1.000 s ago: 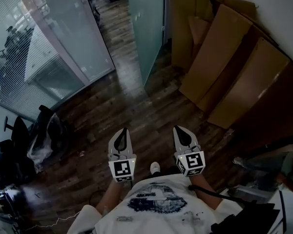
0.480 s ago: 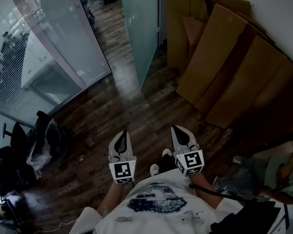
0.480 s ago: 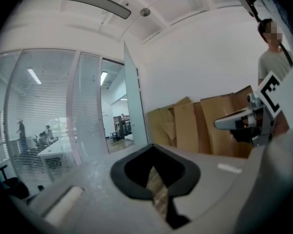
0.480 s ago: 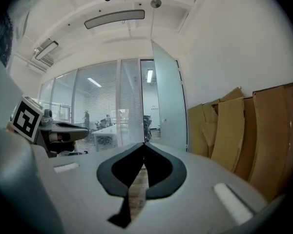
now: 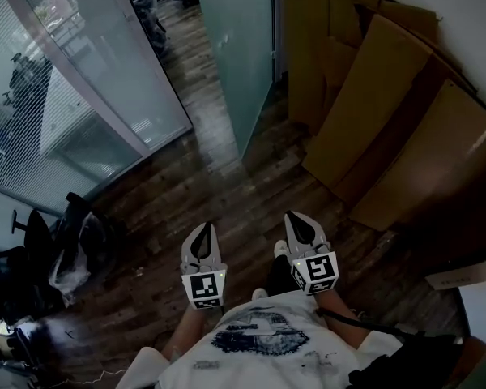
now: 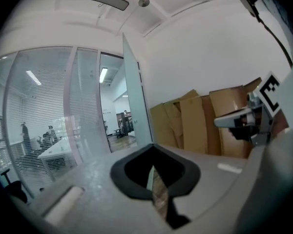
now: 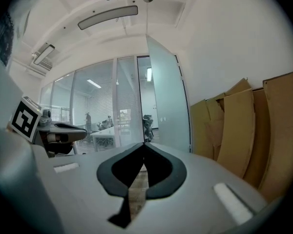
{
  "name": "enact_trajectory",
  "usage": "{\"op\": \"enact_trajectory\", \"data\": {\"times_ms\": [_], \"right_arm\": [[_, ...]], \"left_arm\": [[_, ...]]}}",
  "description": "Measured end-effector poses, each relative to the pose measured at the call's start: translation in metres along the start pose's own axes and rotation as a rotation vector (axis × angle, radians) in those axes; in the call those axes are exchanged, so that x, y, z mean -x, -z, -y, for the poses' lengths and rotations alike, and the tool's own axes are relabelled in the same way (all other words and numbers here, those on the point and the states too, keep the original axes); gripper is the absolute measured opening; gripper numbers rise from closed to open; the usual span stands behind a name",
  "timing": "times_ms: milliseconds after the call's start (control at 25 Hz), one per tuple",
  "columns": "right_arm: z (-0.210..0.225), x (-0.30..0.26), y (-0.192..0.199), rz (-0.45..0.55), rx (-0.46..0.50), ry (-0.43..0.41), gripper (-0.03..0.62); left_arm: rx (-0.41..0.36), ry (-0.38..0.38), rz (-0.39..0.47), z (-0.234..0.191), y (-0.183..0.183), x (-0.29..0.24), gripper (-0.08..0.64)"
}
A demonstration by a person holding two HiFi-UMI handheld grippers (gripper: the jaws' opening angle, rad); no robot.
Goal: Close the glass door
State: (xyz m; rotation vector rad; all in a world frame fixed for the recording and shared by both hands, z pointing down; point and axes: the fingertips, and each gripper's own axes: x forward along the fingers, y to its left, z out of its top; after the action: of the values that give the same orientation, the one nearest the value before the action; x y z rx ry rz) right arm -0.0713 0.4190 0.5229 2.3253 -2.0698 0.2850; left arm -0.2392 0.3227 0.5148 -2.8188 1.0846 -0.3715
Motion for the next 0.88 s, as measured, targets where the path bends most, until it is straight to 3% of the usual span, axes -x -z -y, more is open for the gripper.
{"op": "enact_trajectory", "data": {"times_ms": [360,880], "right_arm": [[0.067,-0.072,-0.026,0.006,-0.007,-0.028,0.008],[0.130,-0.136,-0.045,0.019,-0.011,-0.090,0.008]], "left_arm": [[-0.016,-0.035,-0.007,-0.005,-0.030,-0.093,0.002],[-0.028,-0.105,-0.006,-0.002,-0.055,-0.169,0.002]]}}
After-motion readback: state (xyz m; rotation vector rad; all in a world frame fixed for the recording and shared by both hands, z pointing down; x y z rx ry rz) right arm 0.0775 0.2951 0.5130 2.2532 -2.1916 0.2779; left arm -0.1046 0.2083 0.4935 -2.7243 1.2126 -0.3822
